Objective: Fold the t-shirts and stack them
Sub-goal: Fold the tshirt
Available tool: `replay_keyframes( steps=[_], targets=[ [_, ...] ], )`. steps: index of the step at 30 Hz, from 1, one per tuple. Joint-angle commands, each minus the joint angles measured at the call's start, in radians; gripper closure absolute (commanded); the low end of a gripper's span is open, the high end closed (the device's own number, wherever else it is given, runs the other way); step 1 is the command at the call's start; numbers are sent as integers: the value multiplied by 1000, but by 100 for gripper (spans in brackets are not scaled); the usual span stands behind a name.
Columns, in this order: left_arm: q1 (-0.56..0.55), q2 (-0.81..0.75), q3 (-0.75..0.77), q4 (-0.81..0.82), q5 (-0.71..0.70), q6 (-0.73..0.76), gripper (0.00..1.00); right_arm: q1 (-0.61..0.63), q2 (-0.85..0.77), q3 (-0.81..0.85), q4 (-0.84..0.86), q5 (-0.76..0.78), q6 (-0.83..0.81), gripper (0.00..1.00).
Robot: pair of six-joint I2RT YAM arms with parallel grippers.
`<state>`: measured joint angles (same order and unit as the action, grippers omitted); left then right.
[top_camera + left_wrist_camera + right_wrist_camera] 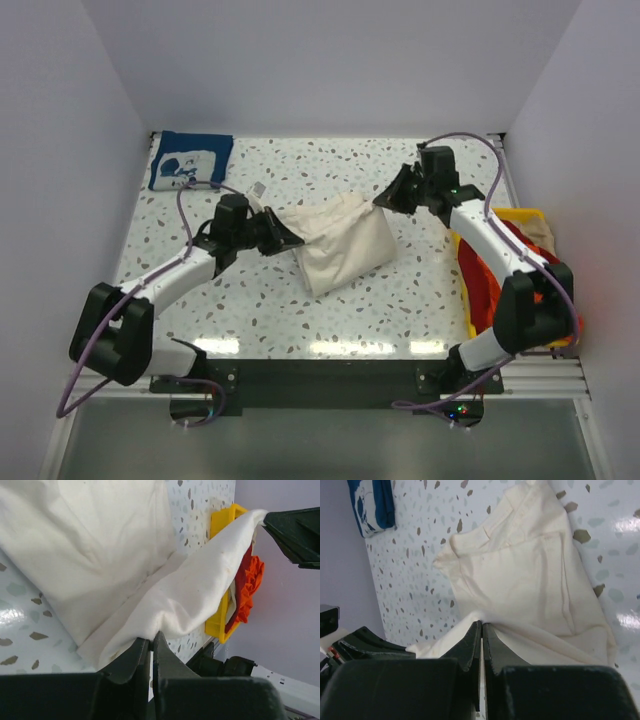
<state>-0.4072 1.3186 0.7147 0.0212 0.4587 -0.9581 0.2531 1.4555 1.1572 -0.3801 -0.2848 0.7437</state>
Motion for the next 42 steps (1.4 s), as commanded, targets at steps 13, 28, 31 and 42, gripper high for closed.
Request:
replay_keyframes(
  steps=[13, 28, 31, 42],
  targets=[
    [243, 343, 238, 243, 178, -10, 100, 0, 656, 613, 184, -149, 83, 100],
    [387, 449, 384, 258, 190, 87, 51, 0, 734, 762, 156, -177, -110, 36],
    [332, 423, 408, 168, 124, 145, 67, 8, 646, 629, 194, -178, -127, 37],
    [203, 622, 500, 183, 52, 153, 95, 38, 801, 656, 357, -307, -57, 60]
  ],
)
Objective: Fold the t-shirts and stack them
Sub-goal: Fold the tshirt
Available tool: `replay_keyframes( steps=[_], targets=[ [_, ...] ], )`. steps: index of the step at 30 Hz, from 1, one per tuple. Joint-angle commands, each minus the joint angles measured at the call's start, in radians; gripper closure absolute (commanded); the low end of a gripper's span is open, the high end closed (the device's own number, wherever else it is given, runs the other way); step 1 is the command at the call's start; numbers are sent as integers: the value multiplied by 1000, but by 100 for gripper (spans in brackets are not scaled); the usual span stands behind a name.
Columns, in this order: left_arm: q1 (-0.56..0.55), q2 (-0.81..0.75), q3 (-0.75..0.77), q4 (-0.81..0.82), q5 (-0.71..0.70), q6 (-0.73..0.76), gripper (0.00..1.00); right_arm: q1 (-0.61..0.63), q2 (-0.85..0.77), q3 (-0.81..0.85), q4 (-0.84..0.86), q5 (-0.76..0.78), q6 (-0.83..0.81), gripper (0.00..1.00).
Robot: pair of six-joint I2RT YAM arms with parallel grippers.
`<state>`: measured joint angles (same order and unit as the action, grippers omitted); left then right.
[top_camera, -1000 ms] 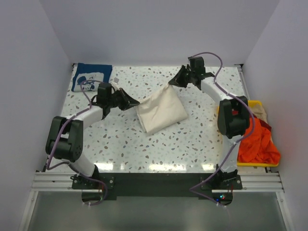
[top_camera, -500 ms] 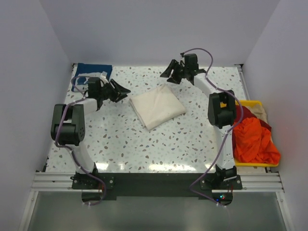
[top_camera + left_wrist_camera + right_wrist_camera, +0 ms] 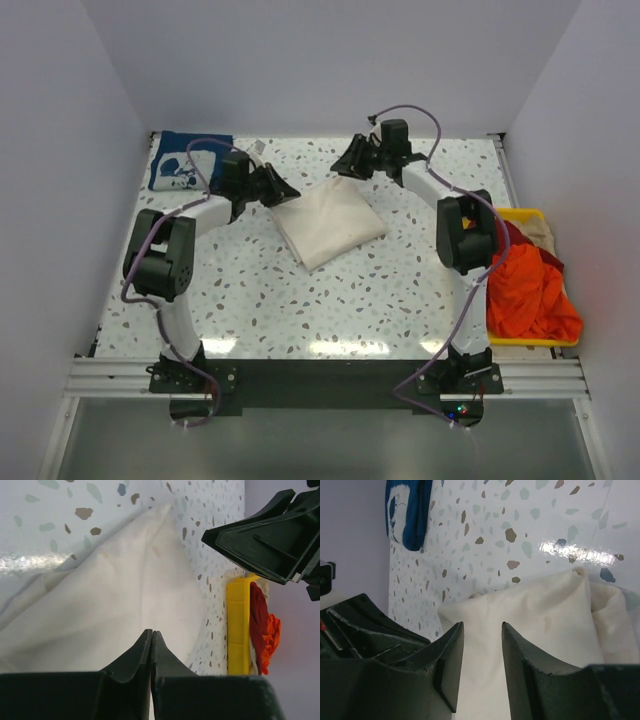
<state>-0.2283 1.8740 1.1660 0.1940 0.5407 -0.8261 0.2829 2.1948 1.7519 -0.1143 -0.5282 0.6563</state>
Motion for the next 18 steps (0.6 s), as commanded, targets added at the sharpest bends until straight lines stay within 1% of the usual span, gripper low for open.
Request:
replay_keyframes(
  steps=[1, 2, 3, 5, 7, 8, 13, 15, 17, 18],
  targets=[
    [26, 109, 58, 13, -31, 22, 96, 9, 87, 73, 109, -73, 58, 61],
    [39, 131, 69, 18, -31, 19, 97, 9, 136, 92, 134, -82, 71, 63],
    [46, 154, 84, 25, -28, 18, 98, 7, 166, 136, 136, -87, 78, 63],
    [72, 220, 101, 25, -22, 12, 99, 7, 233, 175, 139, -93, 95, 64],
    [86, 273, 121, 24, -13, 10, 100, -2, 270, 231, 136, -81, 107, 64],
    [96, 287, 127, 15, -12, 8, 100, -7, 304, 245, 139, -75, 115, 64],
    [113, 317, 127, 18, -2, 1, 100, -39, 358, 293, 182, -72, 196, 63],
    [119, 315, 135, 21, 4, -1, 100, -50, 355, 288, 185, -61, 201, 60],
    [124, 309, 167, -1, 8, 7, 100, -59, 347, 272, 205, -64, 218, 54],
    [126, 309, 181, -11, 14, 13, 100, -66, 339, 268, 212, -67, 224, 53]
  ],
)
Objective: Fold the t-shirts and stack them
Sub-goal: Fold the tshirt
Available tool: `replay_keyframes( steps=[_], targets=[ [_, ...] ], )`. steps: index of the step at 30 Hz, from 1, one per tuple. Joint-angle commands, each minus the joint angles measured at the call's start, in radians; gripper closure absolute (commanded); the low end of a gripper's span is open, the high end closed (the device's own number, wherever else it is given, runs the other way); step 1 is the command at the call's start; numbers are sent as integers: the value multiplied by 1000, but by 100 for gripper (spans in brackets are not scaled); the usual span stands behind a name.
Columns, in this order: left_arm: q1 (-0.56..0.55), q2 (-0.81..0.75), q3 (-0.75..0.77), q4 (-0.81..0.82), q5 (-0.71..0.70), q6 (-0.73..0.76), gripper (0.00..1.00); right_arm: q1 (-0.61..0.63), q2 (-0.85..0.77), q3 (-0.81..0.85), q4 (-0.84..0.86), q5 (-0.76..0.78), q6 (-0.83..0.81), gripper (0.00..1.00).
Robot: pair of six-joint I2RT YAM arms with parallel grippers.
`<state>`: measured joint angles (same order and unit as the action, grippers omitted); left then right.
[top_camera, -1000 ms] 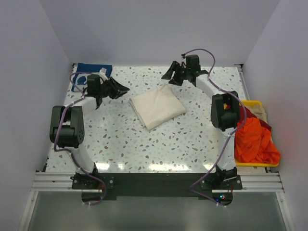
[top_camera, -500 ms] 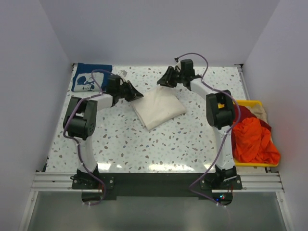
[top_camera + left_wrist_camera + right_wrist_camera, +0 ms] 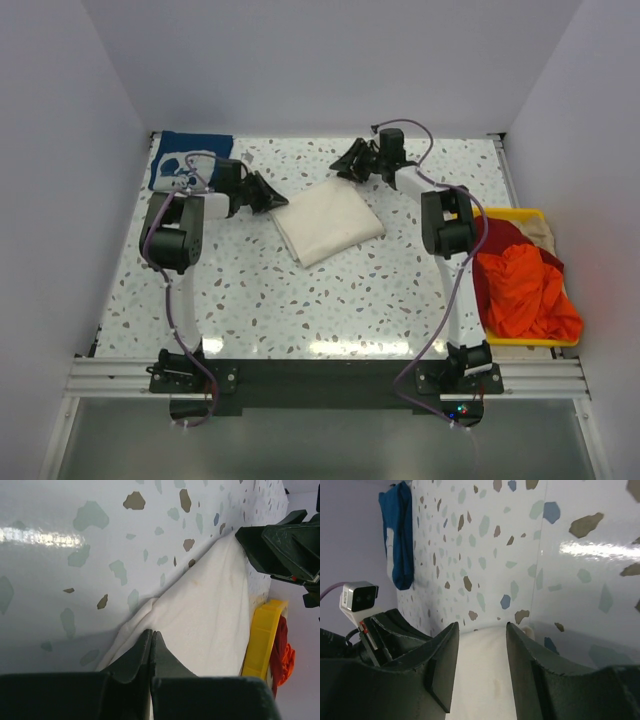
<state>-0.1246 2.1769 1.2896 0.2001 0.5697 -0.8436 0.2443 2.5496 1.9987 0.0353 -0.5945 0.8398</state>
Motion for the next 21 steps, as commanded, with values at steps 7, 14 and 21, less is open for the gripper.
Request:
replay_keyframes(
  steps=[7, 14, 21],
  targets=[
    [42, -69, 154, -8, 56, 52, 75, -46, -168, -63, 19, 30, -34, 48],
    [34, -305, -25, -44, -56, 34, 61, -43, -405, -295, -80, 65, -148, 48],
    [-79, -511, -288, 67, -64, -18, 63, 3, -600, -601, -3, 41, -151, 49]
  ],
)
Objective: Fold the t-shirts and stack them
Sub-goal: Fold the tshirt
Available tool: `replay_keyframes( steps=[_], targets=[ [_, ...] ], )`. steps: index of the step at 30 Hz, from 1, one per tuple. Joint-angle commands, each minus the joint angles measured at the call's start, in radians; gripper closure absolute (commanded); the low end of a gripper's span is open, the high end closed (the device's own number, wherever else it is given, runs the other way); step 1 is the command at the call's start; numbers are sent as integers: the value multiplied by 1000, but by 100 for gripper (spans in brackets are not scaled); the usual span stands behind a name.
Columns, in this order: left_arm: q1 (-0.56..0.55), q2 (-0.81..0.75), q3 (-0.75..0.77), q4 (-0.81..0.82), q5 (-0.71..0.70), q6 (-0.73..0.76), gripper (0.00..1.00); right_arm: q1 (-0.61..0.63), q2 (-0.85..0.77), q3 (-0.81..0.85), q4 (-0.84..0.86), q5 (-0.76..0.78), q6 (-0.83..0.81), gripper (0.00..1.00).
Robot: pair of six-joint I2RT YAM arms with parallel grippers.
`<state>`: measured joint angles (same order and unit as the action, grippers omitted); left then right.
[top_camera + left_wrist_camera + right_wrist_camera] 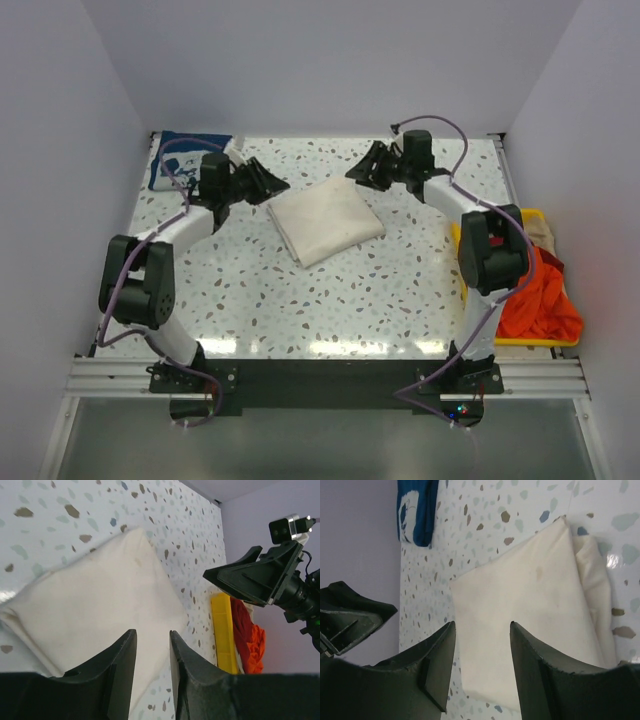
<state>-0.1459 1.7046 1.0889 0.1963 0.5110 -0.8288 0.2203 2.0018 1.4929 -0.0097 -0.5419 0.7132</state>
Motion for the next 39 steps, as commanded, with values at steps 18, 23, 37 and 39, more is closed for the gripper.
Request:
replay_keyframes(
  steps=[18, 23, 37, 39],
  targets=[
    [-287, 80, -296, 135, -66, -1, 69, 44, -222, -556, 103, 146, -11, 52],
    [-259, -35, -209, -43, -118, 60, 68, 59, -281, -576, 85, 132, 5, 52],
    [-113, -178, -265, -218, -296, -35, 35, 111, -385, -424, -144, 356, -95, 42],
    [-115, -157, -279, -160, -272, -67, 33, 111, -365, -395, -174, 367, -118, 39]
  ],
)
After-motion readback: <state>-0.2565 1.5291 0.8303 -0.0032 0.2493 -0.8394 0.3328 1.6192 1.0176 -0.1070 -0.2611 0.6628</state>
